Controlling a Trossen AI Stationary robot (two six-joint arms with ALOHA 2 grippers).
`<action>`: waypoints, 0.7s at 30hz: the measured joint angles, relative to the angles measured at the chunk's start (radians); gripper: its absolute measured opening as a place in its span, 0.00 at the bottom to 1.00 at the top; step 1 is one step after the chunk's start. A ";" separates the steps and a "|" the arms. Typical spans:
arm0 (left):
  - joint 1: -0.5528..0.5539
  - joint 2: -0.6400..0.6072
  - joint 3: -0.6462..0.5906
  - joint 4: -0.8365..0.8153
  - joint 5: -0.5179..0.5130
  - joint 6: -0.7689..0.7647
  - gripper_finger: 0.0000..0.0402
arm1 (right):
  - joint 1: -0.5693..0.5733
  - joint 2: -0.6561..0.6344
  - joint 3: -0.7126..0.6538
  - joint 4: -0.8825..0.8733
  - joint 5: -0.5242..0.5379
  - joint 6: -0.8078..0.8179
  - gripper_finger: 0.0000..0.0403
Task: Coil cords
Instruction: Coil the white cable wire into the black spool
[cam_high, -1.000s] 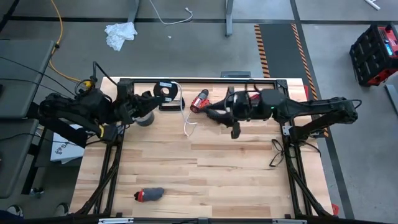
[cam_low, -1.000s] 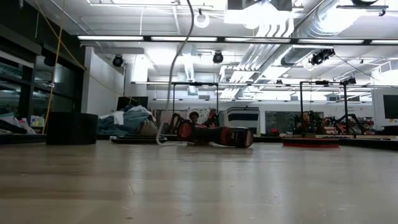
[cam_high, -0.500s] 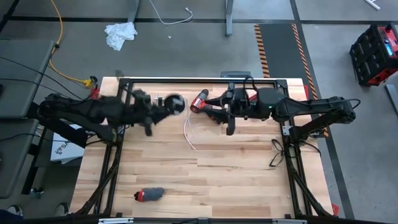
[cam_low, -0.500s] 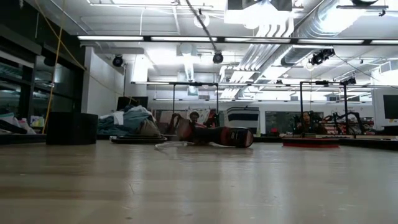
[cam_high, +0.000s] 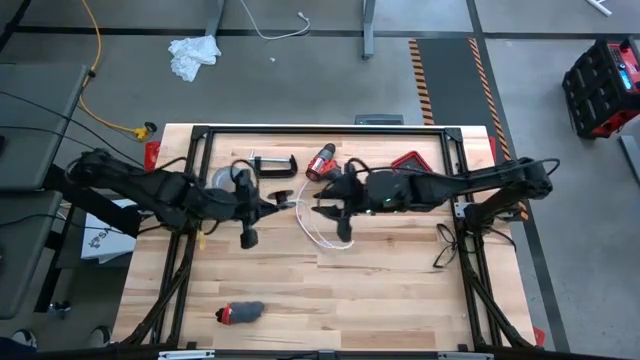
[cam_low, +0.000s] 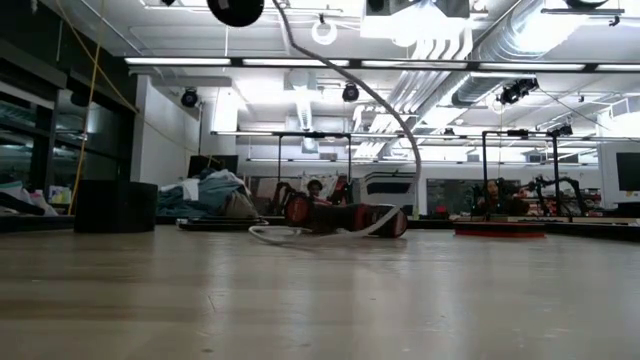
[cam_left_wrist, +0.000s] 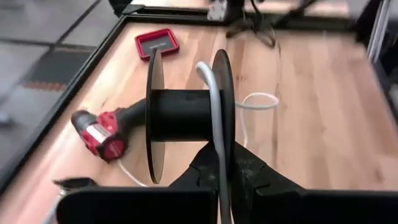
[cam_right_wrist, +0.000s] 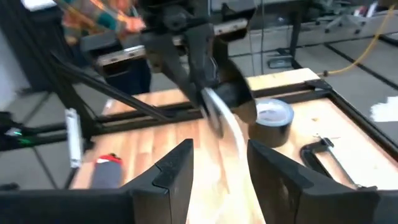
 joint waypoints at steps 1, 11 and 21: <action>-0.001 0.018 0.014 -0.003 -0.005 0.031 0.01 | 0.004 0.019 0.020 -0.013 0.006 -0.012 0.36; -0.001 0.185 0.183 -0.098 -0.142 0.308 0.01 | 0.048 0.159 0.309 -0.309 0.132 -0.172 0.36; -0.004 0.241 0.228 -0.095 -0.219 0.382 0.01 | 0.076 0.161 0.337 -0.375 0.239 -0.188 0.36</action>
